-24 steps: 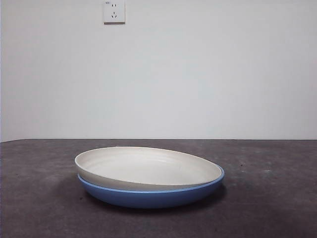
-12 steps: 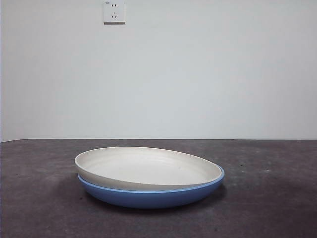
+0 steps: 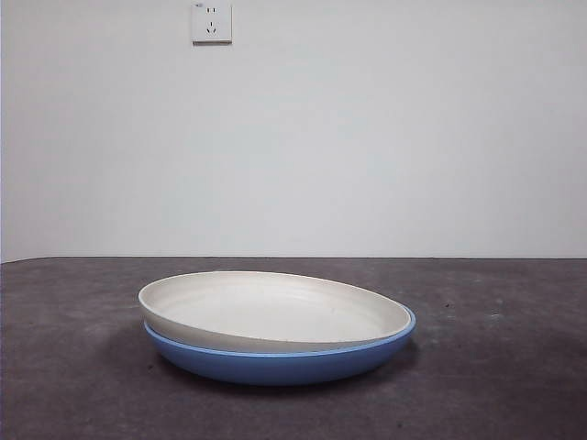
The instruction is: Pick up the white plate, put it on the blue plate, put it on desk
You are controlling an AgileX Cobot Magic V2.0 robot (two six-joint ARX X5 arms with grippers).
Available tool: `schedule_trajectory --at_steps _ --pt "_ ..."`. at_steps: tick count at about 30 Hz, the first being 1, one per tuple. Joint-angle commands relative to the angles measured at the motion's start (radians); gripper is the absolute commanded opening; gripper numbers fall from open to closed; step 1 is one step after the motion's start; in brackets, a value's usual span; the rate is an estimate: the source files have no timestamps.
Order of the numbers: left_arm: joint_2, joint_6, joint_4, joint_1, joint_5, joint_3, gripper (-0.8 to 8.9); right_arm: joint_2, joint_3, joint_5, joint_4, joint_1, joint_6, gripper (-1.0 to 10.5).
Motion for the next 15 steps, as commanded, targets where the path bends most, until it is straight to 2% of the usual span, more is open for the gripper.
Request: schedule_trajectory --at_steps 1,10,15 --pt "-0.002 -0.002 -0.004 0.000 -0.002 -0.020 0.21 -0.002 -0.010 0.005 0.014 -0.003 0.021 0.3" --pt "-0.002 -0.002 -0.004 0.000 -0.002 -0.020 0.21 -0.002 -0.026 0.024 0.026 -0.004 0.080 0.3" --pt "-0.002 -0.002 -0.004 0.000 -0.002 -0.020 0.21 -0.002 -0.026 0.025 0.026 -0.004 0.081 0.3"
